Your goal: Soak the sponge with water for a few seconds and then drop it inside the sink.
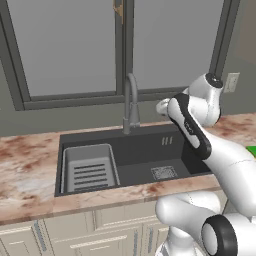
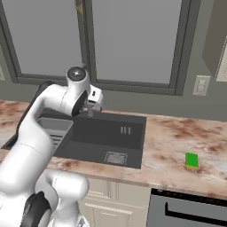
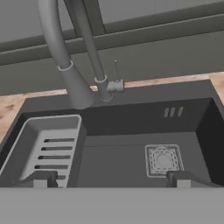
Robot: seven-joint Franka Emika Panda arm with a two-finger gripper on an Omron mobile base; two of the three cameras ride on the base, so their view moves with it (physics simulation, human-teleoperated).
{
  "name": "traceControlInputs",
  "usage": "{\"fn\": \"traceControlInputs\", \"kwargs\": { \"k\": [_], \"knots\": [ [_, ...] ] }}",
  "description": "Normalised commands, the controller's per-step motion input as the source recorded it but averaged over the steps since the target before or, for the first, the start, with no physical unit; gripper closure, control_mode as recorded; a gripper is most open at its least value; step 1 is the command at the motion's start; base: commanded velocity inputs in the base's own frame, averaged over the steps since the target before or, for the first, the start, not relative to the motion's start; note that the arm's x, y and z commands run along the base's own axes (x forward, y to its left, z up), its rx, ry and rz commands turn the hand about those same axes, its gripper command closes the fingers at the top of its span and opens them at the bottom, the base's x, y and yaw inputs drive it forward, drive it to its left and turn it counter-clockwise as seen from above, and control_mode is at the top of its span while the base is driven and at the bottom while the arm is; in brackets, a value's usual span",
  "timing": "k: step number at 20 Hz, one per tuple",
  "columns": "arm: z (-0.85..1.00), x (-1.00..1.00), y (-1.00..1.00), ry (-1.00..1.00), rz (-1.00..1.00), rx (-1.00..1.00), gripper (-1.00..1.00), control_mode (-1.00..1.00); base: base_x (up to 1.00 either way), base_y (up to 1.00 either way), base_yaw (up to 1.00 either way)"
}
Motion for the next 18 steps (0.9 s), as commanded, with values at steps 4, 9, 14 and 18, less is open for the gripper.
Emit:
{"fn": "traceControlInputs", "kwargs": {
  "k": [4, 9, 14, 18],
  "knots": [
    [0.11, 0.22, -0.09, -0.03, 0.0, 0.05, -1.0, -1.0, 0.0, 0.0, 0.0],
    [0.13, 0.26, 0.0, 0.0, 0.0, 0.0, -1.0, -1.0, 0.0, 0.0, 0.0],
    [0.01, 0.06, 0.0, 0.0, 0.0, 0.0, -1.0, -1.0, 0.0, 0.0, 0.0],
    [-0.03, 0.0, 0.0, -0.01, 0.0, 0.0, -1.0, -1.0, 0.0, 0.0, 0.0]
  ]
}}
